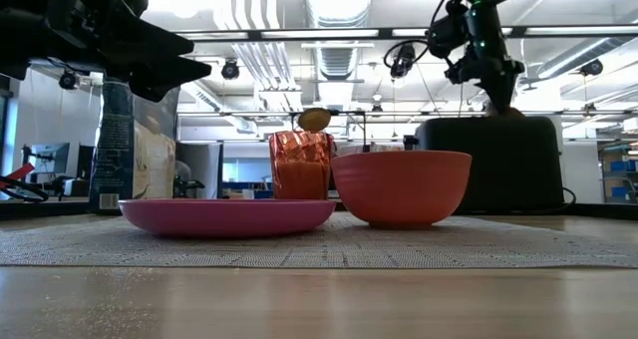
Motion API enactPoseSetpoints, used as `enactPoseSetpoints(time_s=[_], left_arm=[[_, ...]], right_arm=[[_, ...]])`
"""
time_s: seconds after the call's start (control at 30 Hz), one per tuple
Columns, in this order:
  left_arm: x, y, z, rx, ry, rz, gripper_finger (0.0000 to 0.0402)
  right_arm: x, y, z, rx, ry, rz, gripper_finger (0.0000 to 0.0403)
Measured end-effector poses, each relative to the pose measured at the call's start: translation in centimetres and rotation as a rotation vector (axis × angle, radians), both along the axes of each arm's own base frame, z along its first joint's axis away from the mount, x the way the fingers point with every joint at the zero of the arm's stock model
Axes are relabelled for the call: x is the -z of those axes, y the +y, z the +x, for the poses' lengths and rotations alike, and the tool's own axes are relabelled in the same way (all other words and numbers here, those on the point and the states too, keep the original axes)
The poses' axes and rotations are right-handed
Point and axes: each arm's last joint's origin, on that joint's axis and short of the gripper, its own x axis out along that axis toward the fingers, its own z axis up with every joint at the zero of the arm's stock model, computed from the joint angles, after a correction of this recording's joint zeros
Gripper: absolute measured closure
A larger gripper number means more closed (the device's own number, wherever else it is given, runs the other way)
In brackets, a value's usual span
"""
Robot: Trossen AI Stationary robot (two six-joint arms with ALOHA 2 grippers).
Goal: Arrange a breakfast setting
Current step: Put the toasted bread from the toaster on the pink plate on the table mat
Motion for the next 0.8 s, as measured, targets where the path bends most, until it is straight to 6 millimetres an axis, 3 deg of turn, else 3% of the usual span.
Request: enactPoseSetpoints(time_s=[0.3,0.67,0.8], left_arm=[[0.0,0.0,0.0,-0.001,0.000,-0.003,0.0139],[-0.1,0.0,0.0,-0.001,-0.008,-0.005,0.0139],[-0.1,0.0,0.0,-0.001,-0.009,-0.005,0.0139]], right_arm=[[-2.6,0.6,-0.5,-0.096,-0.039,-0.056,0.0371],[-7.6,1.8,-1.4,-0.127,-0.152,-0.220,0.0371],[-9.0,2.5,-1.6,-0.122,-0.279,-0.211,0.0371]])
